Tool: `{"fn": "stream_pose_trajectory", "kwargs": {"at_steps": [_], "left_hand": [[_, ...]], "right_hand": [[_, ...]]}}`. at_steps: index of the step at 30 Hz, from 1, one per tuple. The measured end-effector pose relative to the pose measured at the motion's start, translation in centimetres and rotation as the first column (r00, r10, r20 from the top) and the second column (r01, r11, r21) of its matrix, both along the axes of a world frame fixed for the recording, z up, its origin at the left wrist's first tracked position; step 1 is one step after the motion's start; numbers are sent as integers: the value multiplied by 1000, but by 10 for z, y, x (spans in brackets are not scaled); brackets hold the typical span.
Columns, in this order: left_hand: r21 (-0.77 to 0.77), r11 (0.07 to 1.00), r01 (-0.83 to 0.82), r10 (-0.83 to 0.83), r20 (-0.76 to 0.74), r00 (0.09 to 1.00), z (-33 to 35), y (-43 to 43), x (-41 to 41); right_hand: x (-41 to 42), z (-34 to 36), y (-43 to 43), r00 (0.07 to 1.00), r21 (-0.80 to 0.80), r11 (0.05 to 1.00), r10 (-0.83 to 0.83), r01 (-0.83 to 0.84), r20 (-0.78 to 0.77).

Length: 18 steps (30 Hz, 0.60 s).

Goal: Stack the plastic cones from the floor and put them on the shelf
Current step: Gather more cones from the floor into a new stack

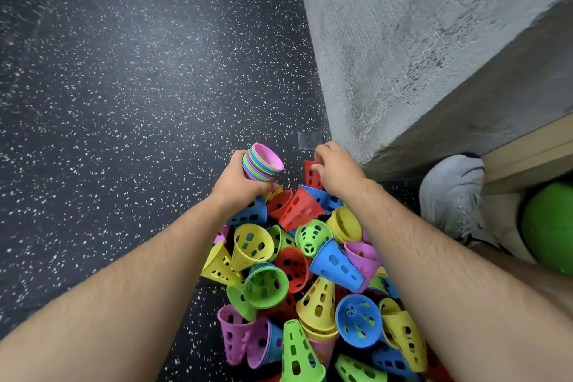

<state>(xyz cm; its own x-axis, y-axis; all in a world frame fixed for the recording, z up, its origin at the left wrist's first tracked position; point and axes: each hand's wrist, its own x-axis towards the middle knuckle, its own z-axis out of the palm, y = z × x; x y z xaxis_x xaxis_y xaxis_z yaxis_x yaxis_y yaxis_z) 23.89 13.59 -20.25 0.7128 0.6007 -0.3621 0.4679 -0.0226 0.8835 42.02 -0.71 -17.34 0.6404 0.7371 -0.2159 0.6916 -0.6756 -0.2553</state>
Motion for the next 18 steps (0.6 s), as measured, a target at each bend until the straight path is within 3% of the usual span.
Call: {"fn": "stream_pose_trajectory", "kwargs": {"at_steps": [2,5,8,10,14,16,18], "left_hand": [[2,1000,0,0,-1,1000,1,-1,-1],[11,1000,-8,8,-9,1000,3,0,-5],[28,999,-32,32,-4,999,10,3,-10],[35,998,-59,59,-8,998,15,3,-14],[16,991,-134,134,29,991,25,3,-29],[17,987,-161,161,36,986,28,5,-40],[27,984,-173,172,34,984,30,8,-53]], "right_hand": [[-1,5,0,998,126,990,-66,69,-24],[-9,23,9,980,421,886,-170,197,-101],[-25,42,27,980,604,774,-117,190,-159],[-41,49,42,970,629,752,-56,196,-235],[-70,54,53,899,482,866,98,135,-427],[-81,55,50,873,462,879,130,119,-471],[-87,53,48,903,446,885,76,134,-422]]}}
